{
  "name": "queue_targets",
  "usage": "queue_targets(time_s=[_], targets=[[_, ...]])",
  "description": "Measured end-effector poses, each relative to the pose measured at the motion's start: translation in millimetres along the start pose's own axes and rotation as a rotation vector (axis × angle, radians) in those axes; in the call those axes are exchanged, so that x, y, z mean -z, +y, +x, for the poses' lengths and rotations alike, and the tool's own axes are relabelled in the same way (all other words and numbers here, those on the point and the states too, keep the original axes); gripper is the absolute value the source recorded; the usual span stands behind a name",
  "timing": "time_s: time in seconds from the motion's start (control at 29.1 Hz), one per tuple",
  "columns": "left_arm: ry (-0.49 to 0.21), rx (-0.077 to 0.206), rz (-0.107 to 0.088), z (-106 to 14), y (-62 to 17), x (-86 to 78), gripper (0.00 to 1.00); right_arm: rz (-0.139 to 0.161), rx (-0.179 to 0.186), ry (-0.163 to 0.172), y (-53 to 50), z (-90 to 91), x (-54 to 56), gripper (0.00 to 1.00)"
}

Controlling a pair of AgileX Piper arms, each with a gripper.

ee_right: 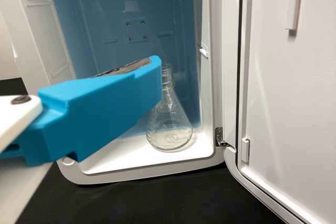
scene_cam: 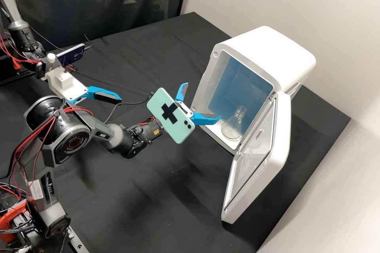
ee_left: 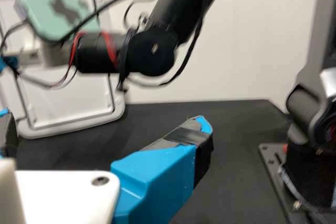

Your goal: Take the flask out of the incubator

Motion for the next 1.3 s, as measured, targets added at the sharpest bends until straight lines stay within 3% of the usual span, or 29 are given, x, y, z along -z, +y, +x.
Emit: queue_targets(time_s=[0.07,0.1,0.52,1.03,1.3], targets=[[0.015,0.007,-0.006,-2.2,-1.1,7.0,1.0,0.0,0.0,0.0,0.0,0.0,0.0,1.0],[0.029,0.01,-0.019,-3.7,-1.4,12.6,1.0,0.0,0.0,0.0,0.0,0.0,0.0,1.0],[0.126,0.071,-0.01,-20.6,-12.9,52.5,1.0,0.0,0.0,0.0,0.0,0.0,0.0,1.0],[0.142,0.068,0.004,-25.7,-11.2,62.1,1.0,0.0,0.0,0.0,0.0,0.0,0.0,1.0],[0.155,0.069,0.0,-27.7,-14.0,66.6,1.0,0.005,-0.001,-0.001,0.1,0.0,-0.1,1.0]])
